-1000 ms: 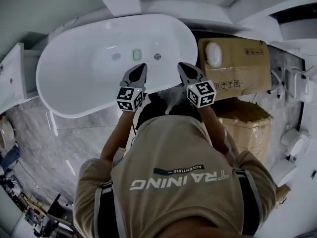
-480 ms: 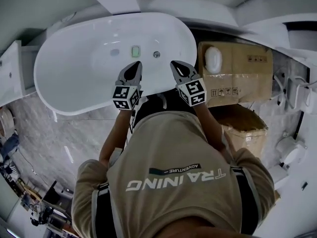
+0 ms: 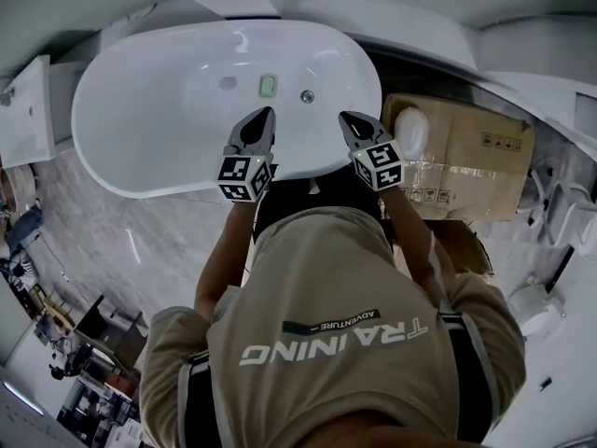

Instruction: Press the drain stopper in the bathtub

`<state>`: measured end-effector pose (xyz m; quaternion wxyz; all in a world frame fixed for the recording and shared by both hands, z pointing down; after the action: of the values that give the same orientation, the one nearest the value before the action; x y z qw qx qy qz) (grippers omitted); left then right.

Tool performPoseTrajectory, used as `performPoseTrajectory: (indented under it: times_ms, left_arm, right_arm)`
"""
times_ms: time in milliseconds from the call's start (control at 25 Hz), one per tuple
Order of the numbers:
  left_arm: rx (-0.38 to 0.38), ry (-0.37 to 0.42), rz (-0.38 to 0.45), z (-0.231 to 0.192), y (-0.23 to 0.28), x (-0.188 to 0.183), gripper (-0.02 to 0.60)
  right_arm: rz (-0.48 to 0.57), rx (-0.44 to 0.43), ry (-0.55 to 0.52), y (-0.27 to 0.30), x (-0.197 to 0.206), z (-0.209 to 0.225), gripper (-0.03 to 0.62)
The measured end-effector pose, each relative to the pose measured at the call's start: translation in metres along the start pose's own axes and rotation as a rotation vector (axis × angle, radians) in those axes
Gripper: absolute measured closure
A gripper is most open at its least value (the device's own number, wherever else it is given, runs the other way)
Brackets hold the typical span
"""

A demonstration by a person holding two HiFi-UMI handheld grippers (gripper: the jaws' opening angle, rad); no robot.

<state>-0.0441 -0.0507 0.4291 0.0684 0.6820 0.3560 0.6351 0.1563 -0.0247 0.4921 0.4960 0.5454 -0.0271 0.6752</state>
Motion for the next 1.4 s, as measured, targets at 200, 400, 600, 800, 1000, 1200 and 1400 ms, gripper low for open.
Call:
performPoseTrajectory:
  times_ms: [200,400,600,800,1000,1200,1400]
  left_arm:
    - [0.011,-0.011,-0.055,-0.006,0.031,0.017,0.58]
    - [0.025,-0.003,-0.127,-0.03,0.084,0.062,0.58]
    - [0.054,-0.028,-0.221,-0.057,0.14,0.125,0.58]
    - [0.105,0.044,-0.271,-0.08,0.181,0.173,0.58]
    - [0.064,0.002,-0.345,-0.119,0.215,0.229,0.58]
    - [0.017,-0.056,-0.405,-0.142,0.24,0.288,0.58]
    - [0.032,-0.032,-0.439,-0.149,0.265,0.336,0.58]
  right_arm:
    - [-0.076,0.015,0.122,0.015,0.028,0.034,0.585]
    - [-0.148,0.038,0.116,0.054,0.062,0.057,0.585]
    - [-0.203,0.019,0.104,0.119,0.097,0.08,0.585]
    - [-0.28,-0.004,0.051,0.192,0.136,0.103,0.585]
    - [-0.331,0.001,0.007,0.253,0.169,0.122,0.585]
    - [-0.417,0.007,-0.044,0.299,0.23,0.136,0.585]
    - [-0.501,0.045,-0.023,0.33,0.283,0.148,0.585]
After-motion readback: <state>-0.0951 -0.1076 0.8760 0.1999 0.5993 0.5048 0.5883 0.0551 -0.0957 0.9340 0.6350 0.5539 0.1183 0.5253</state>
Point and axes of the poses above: the fingertips, and each gripper's own axes: y forward along the fingers, z to its right, x out of its underside, the point moved 5 cm from there along -y, backward along the fingers, and after that the axes turned 7 degrees about -x, right-handed, at the moved point
